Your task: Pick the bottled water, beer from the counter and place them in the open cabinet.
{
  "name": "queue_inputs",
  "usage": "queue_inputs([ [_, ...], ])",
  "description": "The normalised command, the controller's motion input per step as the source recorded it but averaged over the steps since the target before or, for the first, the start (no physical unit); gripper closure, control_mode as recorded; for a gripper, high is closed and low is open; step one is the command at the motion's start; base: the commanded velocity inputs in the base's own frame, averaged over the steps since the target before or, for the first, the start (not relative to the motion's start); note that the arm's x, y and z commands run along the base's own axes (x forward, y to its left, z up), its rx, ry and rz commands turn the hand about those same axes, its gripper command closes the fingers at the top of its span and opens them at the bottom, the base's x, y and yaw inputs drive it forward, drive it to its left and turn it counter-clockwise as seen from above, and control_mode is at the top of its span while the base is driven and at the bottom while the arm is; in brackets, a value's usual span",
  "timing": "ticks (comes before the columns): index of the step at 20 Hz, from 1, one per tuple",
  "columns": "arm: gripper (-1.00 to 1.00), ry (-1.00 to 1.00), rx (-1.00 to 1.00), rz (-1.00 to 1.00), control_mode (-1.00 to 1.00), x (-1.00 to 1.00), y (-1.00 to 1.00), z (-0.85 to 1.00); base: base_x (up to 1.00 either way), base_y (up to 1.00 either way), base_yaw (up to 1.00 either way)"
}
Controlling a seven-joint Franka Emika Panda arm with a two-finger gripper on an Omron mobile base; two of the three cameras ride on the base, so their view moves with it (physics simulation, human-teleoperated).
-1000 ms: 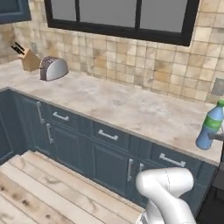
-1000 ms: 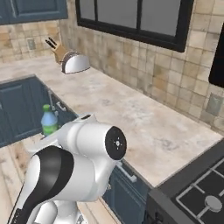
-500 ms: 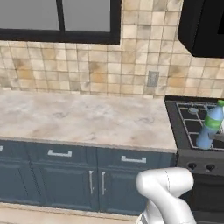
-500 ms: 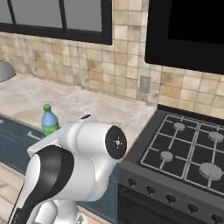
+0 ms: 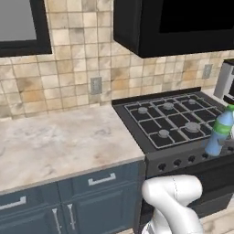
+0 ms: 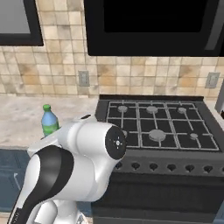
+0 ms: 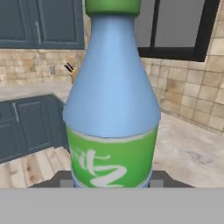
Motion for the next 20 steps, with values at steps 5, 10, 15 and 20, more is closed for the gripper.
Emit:
queue_inputs([
  [5, 1.0, 0.0, 0.0, 0.0, 1.0, 0.0, 0.0, 0.0, 0.01, -0.05, -0.61],
  [10, 1.0, 0.0, 0.0, 0.0, 1.0, 0.0, 0.0, 0.0, 0.25, 0.0, -0.15],
  [15, 1.0, 0.0, 0.0, 0.0, 1.0, 0.0, 0.0, 0.0, 0.18, -0.25, -0.29],
  [20, 1.0, 0.0, 0.0, 0.0, 1.0, 0.0, 0.0, 0.0, 0.05, -0.15, -0.67],
])
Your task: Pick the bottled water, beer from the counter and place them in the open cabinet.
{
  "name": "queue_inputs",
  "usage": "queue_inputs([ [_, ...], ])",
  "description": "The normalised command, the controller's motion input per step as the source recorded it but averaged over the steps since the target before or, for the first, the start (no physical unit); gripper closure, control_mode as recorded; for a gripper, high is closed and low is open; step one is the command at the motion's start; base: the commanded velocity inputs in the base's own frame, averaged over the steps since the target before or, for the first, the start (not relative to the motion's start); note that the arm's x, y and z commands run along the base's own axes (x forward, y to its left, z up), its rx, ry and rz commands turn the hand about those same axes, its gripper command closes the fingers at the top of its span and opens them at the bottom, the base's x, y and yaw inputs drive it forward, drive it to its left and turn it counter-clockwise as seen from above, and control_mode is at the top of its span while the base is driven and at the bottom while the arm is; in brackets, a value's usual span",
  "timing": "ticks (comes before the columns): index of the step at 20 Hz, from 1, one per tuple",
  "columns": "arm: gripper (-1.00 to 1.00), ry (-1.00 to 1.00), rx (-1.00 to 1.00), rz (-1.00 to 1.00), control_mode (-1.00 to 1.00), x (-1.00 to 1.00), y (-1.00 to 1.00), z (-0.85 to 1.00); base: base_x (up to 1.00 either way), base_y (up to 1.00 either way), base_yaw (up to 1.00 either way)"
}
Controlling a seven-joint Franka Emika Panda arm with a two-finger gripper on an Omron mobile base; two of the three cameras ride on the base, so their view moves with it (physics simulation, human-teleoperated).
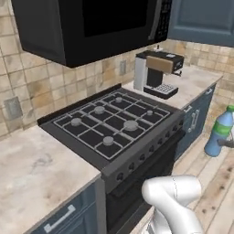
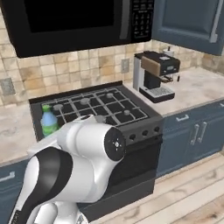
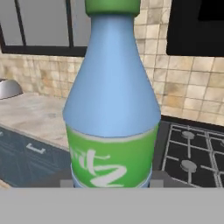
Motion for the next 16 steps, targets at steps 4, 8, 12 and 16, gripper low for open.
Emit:
queue_inputs([
  [4, 1.0, 0.0, 0.0, 0.0, 1.0, 0.0, 0.0, 0.0, 0.22, -0.01, -0.69],
  [8, 1.0, 0.0, 0.0, 0.0, 1.0, 0.0, 0.0, 0.0, 0.29, 0.0, -0.66],
  [12, 1.0, 0.0, 0.0, 0.0, 1.0, 0.0, 0.0, 0.0, 0.62, 0.01, -0.49],
  [16, 1.0, 0.0, 0.0, 0.0, 1.0, 0.0, 0.0, 0.0, 0.85, -0.01, -0.42],
])
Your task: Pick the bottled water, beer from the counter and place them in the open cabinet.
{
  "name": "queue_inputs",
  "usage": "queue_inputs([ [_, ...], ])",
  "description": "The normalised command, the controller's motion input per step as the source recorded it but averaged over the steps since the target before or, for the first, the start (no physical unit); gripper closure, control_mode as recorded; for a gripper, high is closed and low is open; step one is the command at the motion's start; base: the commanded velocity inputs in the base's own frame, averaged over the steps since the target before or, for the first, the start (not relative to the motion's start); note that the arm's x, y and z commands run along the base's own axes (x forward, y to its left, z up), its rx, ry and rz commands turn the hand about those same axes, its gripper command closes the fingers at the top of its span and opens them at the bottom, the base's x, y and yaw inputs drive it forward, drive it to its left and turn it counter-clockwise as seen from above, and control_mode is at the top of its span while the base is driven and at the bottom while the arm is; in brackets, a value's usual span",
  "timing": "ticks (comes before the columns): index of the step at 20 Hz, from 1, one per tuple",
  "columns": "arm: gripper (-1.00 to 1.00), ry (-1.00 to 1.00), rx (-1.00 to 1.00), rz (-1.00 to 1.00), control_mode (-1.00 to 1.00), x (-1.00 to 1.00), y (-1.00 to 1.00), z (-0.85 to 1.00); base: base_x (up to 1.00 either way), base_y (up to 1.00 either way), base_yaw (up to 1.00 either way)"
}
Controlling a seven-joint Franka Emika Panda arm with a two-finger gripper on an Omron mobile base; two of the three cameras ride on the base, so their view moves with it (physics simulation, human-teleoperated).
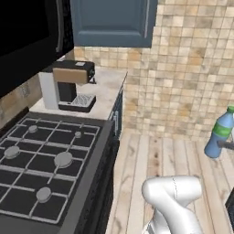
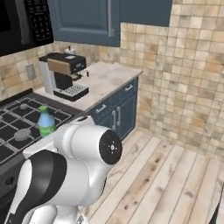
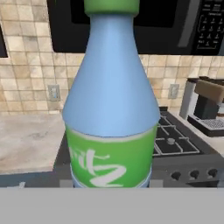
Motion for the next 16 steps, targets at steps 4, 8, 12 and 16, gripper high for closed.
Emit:
queue_inputs([
  [4, 1.0, 0.0, 0.0, 0.0, 1.0, 0.0, 0.0, 0.0, 0.91, -0.1, -0.3],
  [8, 1.0, 0.0, 0.0, 0.0, 1.0, 0.0, 0.0, 0.0, 0.75, -0.13, -0.15],
  [12, 1.0, 0.0, 0.0, 0.0, 1.0, 0.0, 0.0, 0.0, 0.7, -0.04, -0.1],
  [16, 1.0, 0.0, 0.0, 0.0, 1.0, 0.0, 0.0, 0.0, 0.87, -0.36, 0.0],
])
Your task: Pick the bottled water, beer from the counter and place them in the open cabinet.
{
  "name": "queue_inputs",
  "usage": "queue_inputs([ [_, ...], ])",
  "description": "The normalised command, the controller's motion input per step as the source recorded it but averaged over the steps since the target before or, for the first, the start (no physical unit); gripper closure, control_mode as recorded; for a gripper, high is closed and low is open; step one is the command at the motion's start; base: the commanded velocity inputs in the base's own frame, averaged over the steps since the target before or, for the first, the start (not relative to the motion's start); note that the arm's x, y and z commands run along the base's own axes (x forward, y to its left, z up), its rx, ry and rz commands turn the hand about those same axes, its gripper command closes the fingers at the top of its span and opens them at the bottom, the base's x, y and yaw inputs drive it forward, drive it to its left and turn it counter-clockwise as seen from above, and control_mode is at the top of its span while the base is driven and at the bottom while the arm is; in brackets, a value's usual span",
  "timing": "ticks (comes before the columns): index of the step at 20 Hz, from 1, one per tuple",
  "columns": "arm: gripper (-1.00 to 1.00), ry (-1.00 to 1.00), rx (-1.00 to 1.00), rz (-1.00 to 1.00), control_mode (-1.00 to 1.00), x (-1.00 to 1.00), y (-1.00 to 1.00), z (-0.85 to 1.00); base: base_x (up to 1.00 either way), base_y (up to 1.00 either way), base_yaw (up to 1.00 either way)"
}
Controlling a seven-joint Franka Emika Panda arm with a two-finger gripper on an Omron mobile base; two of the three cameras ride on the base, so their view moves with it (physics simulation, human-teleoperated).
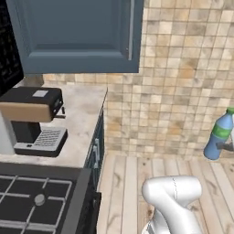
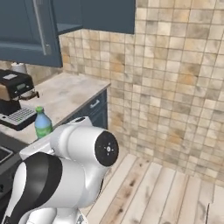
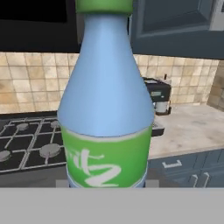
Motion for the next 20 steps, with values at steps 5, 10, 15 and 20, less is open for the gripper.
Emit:
queue_inputs([
  [5, 1.0, 0.0, 0.0, 0.0, 1.0, 0.0, 0.0, 0.0, 0.92, -0.52, 0.0],
  [10, 1.0, 0.0, 0.0, 0.0, 1.0, 0.0, 0.0, 0.0, 0.72, -0.41, 0.01],
  [15, 1.0, 0.0, 0.0, 0.0, 1.0, 0.0, 0.0, 0.0, 0.64, -0.39, 0.15],
  [20, 1.0, 0.0, 0.0, 0.0, 1.0, 0.0, 0.0, 0.0, 0.56, -0.43, 0.26],
])
